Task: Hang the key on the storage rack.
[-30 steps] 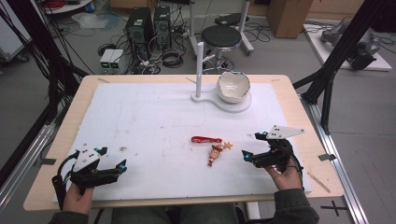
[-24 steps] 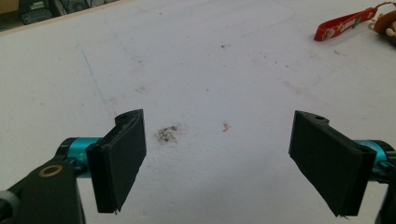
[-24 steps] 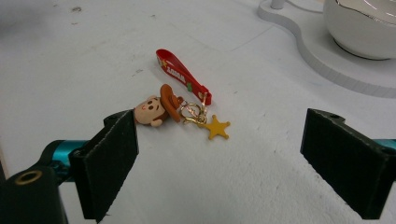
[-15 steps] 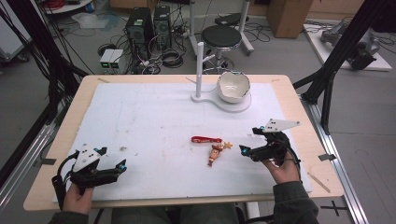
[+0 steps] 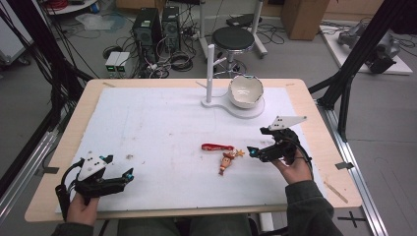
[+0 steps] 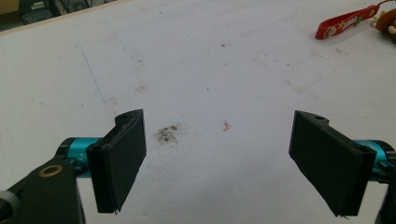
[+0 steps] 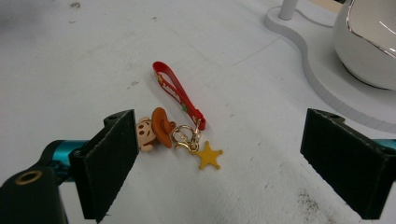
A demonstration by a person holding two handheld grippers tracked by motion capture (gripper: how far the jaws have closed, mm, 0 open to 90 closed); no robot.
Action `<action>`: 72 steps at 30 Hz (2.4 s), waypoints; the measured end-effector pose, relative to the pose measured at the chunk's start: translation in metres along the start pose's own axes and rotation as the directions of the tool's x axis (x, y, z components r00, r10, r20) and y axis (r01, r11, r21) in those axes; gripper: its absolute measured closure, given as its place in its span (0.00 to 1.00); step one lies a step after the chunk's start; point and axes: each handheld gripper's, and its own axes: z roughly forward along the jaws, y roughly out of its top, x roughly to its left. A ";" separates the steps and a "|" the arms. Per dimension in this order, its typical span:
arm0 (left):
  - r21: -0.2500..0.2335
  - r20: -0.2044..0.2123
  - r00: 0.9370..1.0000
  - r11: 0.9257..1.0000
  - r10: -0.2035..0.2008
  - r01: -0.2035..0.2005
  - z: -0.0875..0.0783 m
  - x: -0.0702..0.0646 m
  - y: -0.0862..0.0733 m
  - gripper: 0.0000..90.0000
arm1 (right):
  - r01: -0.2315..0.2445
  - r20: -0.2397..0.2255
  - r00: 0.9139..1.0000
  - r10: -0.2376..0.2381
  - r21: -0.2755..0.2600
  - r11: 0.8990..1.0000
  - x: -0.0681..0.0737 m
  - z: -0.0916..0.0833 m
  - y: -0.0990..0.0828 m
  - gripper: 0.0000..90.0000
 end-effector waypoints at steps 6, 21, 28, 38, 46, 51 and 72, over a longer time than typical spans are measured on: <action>-0.001 -0.001 1.000 1.000 0.004 -0.004 0.000 0.000 0.000 0.22 | 0.016 -0.036 0.999 -0.014 0.040 0.999 -0.005 0.011 0.017 0.12; -0.003 0.002 1.000 1.000 0.002 -0.002 0.001 0.001 0.000 0.22 | 0.040 -0.096 0.995 -0.032 0.077 0.996 -0.011 0.028 0.048 0.12; -0.003 0.002 1.000 1.000 0.004 -0.004 0.001 0.000 0.000 0.22 | 0.069 -0.122 0.991 -0.057 0.094 0.993 -0.010 0.036 0.058 0.17; -0.003 0.002 1.000 1.000 0.015 -0.015 0.001 0.000 0.001 0.22 | 0.085 -0.160 0.985 -0.061 0.145 0.986 -0.013 0.057 0.059 0.28; -0.005 0.004 1.000 1.000 0.008 -0.008 0.001 0.000 0.000 0.22 | 0.112 -0.204 0.976 -0.069 0.203 0.973 -0.014 0.074 0.057 0.38; -0.006 0.001 1.000 1.000 0.010 -0.010 0.001 0.001 0.000 0.22 | 0.137 -0.224 0.971 -0.087 0.216 0.967 -0.013 0.083 0.056 0.43; -0.005 0.002 1.000 1.000 0.007 -0.007 0.001 0.001 0.000 0.22 | 0.180 -0.280 0.955 -0.101 0.273 0.945 -0.010 0.107 0.054 0.59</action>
